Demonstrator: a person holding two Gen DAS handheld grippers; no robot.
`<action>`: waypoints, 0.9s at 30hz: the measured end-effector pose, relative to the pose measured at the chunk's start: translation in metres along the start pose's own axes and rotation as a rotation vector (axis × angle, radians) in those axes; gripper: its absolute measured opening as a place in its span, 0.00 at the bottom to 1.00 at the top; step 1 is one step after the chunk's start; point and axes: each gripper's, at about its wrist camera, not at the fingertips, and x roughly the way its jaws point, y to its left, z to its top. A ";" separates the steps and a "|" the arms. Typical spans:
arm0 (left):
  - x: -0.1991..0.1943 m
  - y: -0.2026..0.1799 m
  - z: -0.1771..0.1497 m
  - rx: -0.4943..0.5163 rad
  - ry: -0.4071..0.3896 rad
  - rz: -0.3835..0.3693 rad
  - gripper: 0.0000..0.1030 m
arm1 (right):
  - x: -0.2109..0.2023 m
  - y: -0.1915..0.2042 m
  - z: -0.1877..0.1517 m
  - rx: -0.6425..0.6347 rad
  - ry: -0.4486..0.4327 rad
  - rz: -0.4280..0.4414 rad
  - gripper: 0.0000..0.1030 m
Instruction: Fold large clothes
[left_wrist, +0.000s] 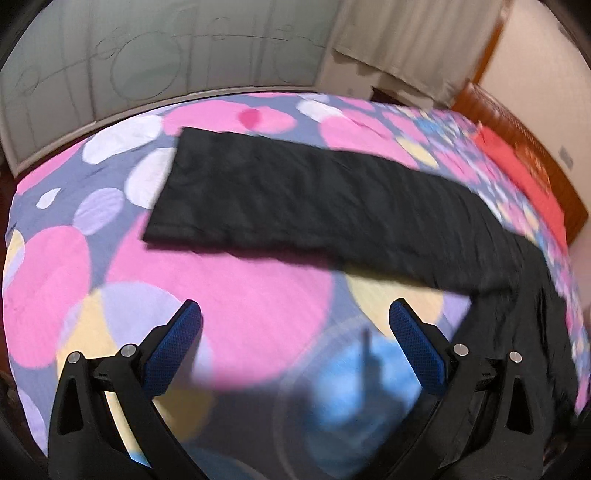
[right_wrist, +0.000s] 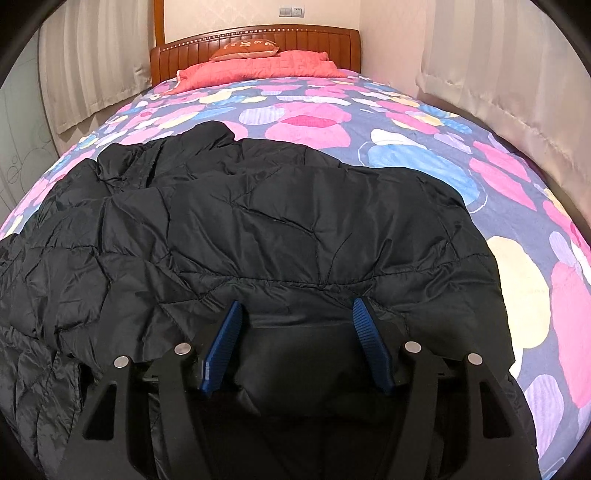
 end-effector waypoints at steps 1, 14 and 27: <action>0.001 0.007 0.003 -0.024 -0.003 -0.004 0.98 | 0.000 0.000 0.000 0.000 0.000 0.000 0.61; 0.023 0.063 0.032 -0.341 -0.056 -0.217 0.98 | -0.001 0.000 0.000 0.000 -0.003 0.000 0.62; 0.027 0.085 0.046 -0.553 -0.091 -0.279 0.65 | -0.001 -0.001 0.000 0.000 -0.004 0.000 0.62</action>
